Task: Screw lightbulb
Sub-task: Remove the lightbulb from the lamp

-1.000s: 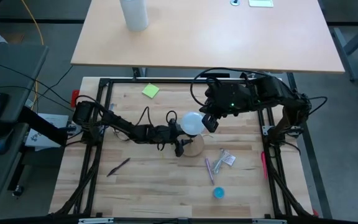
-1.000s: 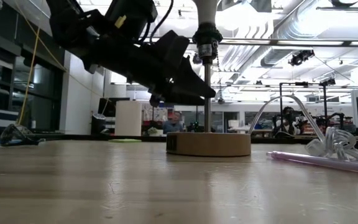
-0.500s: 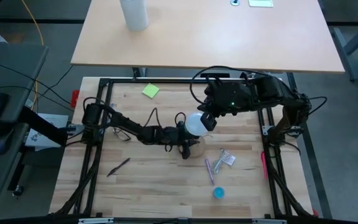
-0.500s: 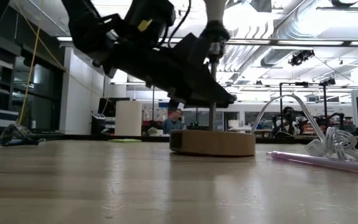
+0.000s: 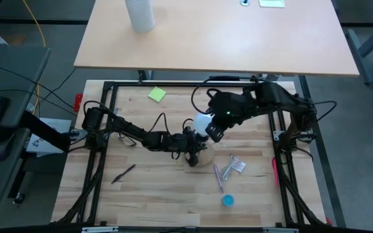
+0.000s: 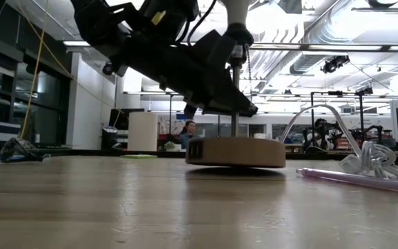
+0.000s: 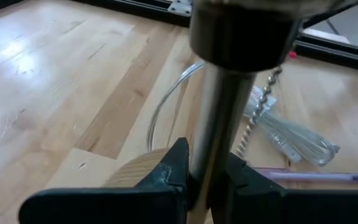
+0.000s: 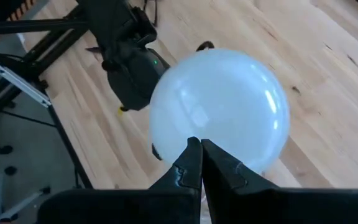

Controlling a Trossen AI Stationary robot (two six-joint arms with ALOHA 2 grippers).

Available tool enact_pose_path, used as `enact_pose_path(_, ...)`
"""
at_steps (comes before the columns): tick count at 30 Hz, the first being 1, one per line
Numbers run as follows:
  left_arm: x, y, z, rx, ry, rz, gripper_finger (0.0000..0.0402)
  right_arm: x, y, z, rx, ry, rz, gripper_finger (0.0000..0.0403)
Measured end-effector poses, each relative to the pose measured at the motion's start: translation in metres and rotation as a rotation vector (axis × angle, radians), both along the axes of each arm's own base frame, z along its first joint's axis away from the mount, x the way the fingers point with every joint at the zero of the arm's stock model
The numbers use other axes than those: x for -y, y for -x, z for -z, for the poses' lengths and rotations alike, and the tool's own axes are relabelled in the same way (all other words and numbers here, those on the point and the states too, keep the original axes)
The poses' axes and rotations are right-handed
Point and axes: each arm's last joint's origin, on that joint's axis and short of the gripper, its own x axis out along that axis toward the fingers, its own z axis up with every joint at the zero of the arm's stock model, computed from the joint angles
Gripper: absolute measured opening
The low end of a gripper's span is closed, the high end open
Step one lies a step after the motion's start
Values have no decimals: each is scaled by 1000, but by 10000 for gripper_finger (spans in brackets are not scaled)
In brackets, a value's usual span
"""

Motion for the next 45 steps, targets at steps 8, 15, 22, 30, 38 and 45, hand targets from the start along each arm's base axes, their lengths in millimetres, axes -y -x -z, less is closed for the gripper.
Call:
enact_pose_path(8, 4, 1, 10, -36, -46, -23, 19, -2, -13, 10, -28, -39, -14, 0)
enact_pose_path(15, 8, 0, 15, -28, -45, -26, 19, -1, -12, 12, -52, -51, -7, 0)
enact_pose_path(22, 10, -1, 14, -6, -24, 19, 19, -3, -14, 18, -84, 45, -246, 0)
enact_pose_path(30, 14, -1, 14, -5, -10, 31, 20, -3, -15, 20, -100, 316, -714, 0)
enact_pose_path(38, 16, 0, 13, 9, 16, -9, 19, 0, -14, 10, -88, 623, -900, 0)
enact_pose_path(45, 18, -2, 11, 44, 38, -11, 51, 2, 11, -15, 8, 620, -775, 0)
